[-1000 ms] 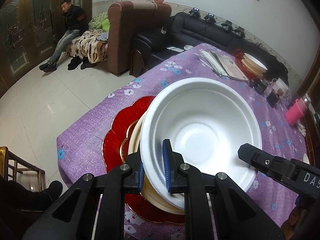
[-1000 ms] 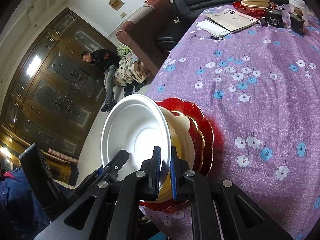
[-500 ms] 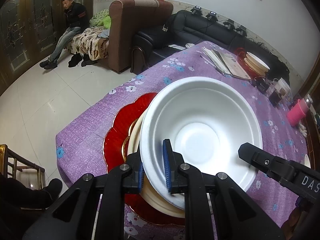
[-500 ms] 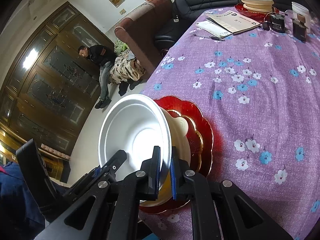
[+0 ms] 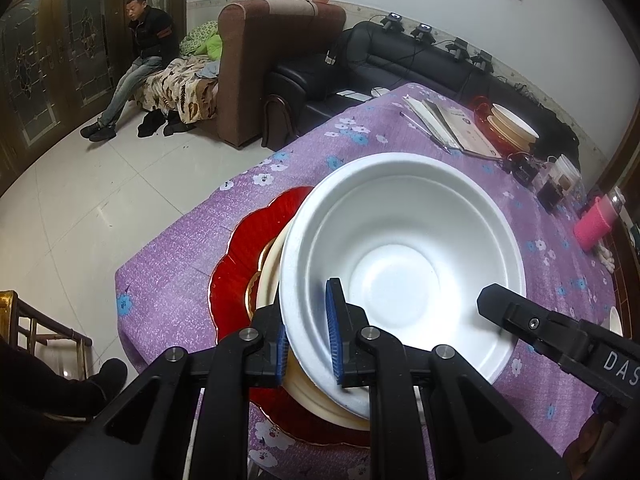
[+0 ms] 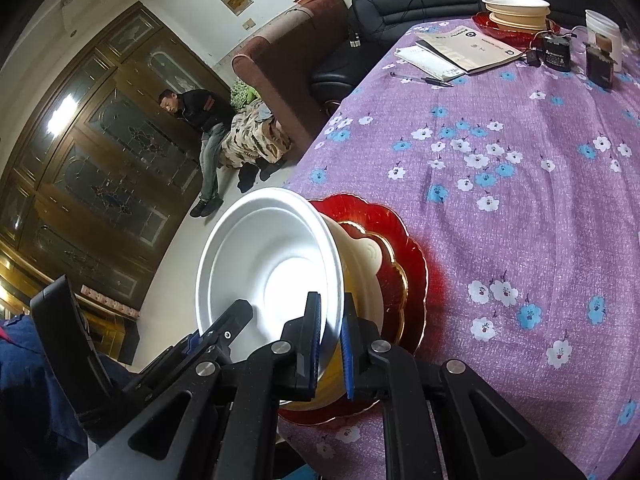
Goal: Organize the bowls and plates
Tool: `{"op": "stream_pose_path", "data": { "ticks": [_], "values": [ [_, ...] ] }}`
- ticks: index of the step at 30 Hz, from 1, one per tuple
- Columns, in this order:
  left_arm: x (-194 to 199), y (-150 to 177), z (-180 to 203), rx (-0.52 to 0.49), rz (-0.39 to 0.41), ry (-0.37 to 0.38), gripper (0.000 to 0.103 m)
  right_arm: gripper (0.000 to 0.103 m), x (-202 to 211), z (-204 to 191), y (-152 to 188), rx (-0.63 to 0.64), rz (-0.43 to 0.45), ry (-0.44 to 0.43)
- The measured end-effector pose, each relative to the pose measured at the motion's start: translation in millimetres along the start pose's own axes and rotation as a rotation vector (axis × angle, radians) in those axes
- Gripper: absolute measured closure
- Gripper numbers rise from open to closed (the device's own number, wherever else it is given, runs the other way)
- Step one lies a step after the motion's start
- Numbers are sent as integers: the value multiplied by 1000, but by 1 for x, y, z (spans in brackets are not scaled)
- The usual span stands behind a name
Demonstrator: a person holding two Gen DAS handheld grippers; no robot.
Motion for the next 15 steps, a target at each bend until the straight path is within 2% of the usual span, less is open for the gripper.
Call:
{"op": "stream_pose_path", "data": {
  "ticks": [6,9,15],
  "values": [
    [0,1,0,3,-3,-1,88,94,1,-1,1,1,1,0],
    [-2,2,-1,7,-11,-1,88,91,1,-2,1,-2,2,0],
    [-2,3,-1,9,-10,-1,88,93,1,-4,3,10,7,14]
  ]
}}
Point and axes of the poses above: each gripper's, at about its wrist camera, not at the fingertips, and x roughly against the way its jaws point, z to its right, y to its underside, the point moved 2 cm from there along -x, roughly the way its jaws point, and after that the axes turned 5 degrees about -y, right-handed, at the moved point
